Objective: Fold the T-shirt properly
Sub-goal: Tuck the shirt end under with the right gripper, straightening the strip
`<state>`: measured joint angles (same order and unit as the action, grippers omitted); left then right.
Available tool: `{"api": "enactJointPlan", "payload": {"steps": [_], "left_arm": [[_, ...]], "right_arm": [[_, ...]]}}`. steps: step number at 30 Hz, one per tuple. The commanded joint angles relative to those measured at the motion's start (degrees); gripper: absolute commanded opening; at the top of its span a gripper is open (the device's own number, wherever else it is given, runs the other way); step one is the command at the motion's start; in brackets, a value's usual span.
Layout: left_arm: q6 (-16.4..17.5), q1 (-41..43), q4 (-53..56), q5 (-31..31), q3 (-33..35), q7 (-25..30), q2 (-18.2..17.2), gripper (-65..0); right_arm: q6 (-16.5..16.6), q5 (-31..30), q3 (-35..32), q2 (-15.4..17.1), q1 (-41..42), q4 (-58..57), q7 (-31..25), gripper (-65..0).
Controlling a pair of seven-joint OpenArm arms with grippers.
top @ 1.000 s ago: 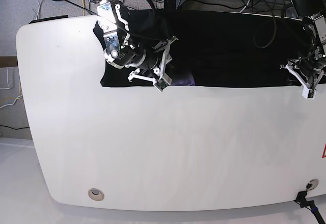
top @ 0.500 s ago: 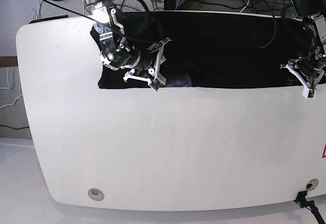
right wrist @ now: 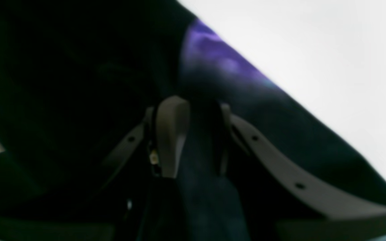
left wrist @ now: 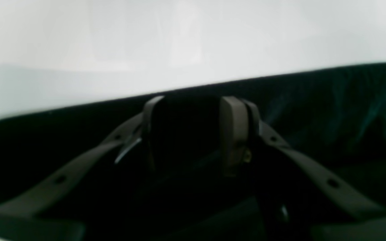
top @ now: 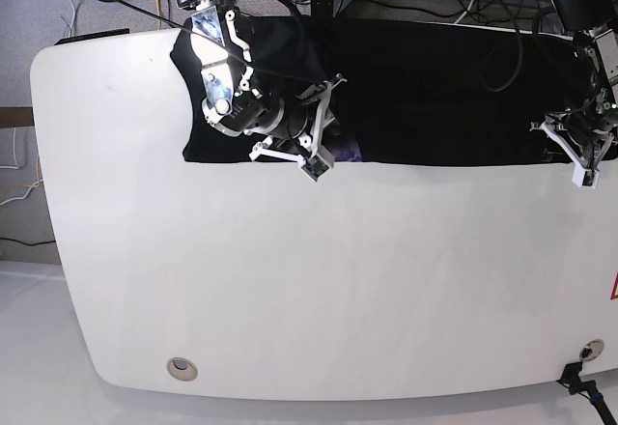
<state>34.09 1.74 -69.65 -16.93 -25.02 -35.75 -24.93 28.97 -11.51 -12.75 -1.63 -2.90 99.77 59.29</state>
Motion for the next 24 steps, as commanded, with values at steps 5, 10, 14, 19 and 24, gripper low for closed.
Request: {"api": "enactJointPlan", "payload": {"steps": [5,10,14,19,24], "left_arm": [[-0.02,-0.81,-1.17,-0.7,-0.35,0.98,-1.4,-41.1],[0.07,-0.81,-1.17,-0.7,-0.35,0.98,-1.4,-41.1],[0.07,-0.81,-1.25,-0.7,-0.35,0.98,-1.23,-41.1],[0.16,-1.17,-1.25,-0.7,-0.35,1.07,-1.23,-41.1],[0.24,-0.9,-4.59,-0.96,-0.35,1.07,-1.23,-41.1]], "right_arm": [[0.35,-0.76,-0.04,-0.79,-1.9,1.99,-0.78,-48.5],[0.35,-1.2,-0.13,-2.81,-6.11,5.16,0.63,-48.4],[-0.27,-5.06,0.23,-4.04,-8.05,7.53,1.94,-48.4],[0.44,-10.16,3.13,-2.72,-6.38,7.0,6.08,-48.2],[-0.09,-13.85,5.41,2.82,-4.71,9.03,5.55,-48.5]]}}
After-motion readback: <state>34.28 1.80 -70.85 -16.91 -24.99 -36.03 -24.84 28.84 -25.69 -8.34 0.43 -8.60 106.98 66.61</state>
